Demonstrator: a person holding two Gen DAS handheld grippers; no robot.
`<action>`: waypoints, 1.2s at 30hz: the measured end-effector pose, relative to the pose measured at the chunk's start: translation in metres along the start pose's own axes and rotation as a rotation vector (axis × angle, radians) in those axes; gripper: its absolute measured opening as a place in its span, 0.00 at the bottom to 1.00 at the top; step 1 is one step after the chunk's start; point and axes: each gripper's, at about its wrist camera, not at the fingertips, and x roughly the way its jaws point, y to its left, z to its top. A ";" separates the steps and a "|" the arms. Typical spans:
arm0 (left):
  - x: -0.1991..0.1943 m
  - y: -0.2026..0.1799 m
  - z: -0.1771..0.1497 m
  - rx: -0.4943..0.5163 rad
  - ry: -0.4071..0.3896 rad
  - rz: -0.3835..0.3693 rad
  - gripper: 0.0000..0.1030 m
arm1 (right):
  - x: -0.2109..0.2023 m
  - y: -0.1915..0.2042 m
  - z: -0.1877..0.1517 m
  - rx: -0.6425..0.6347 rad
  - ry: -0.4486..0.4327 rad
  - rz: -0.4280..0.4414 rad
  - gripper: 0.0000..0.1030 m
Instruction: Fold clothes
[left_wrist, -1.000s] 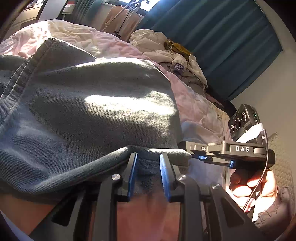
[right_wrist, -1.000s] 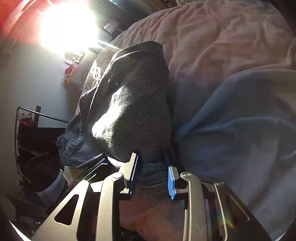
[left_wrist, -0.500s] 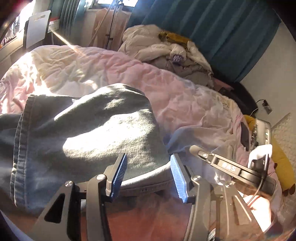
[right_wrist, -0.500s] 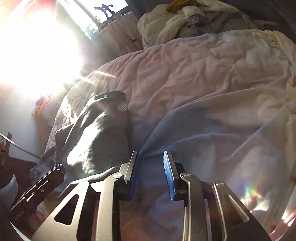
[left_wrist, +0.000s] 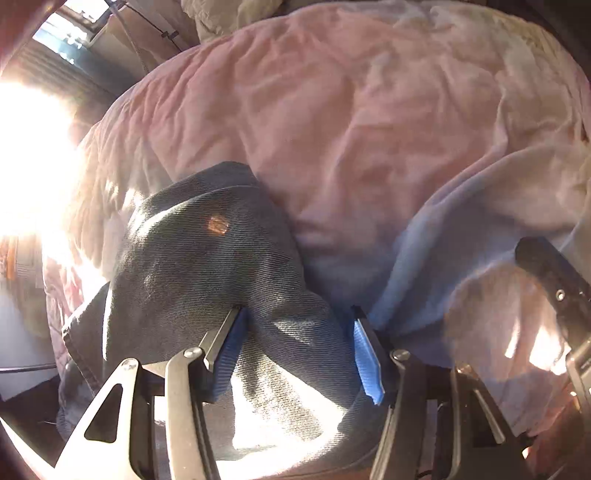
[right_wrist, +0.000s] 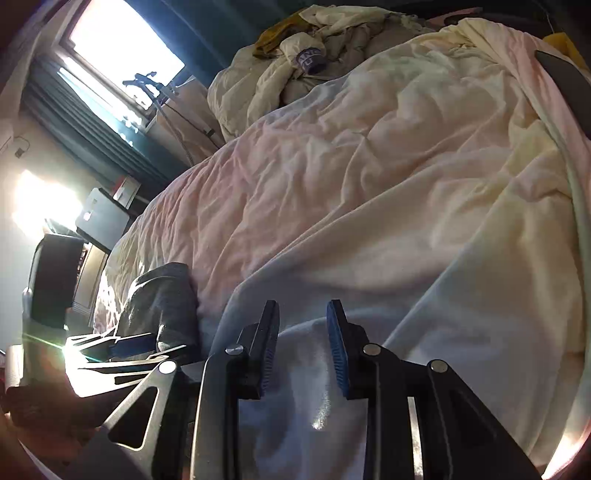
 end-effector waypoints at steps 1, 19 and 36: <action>0.002 0.000 -0.001 0.008 0.005 0.010 0.55 | 0.002 0.001 0.000 -0.003 0.001 0.011 0.25; -0.106 0.131 -0.097 -0.251 -0.319 -0.185 0.14 | 0.009 0.058 -0.009 -0.092 0.151 0.665 0.28; -0.105 0.255 -0.209 -0.554 -0.438 -0.427 0.14 | -0.054 0.200 -0.111 -0.878 -0.084 0.719 0.28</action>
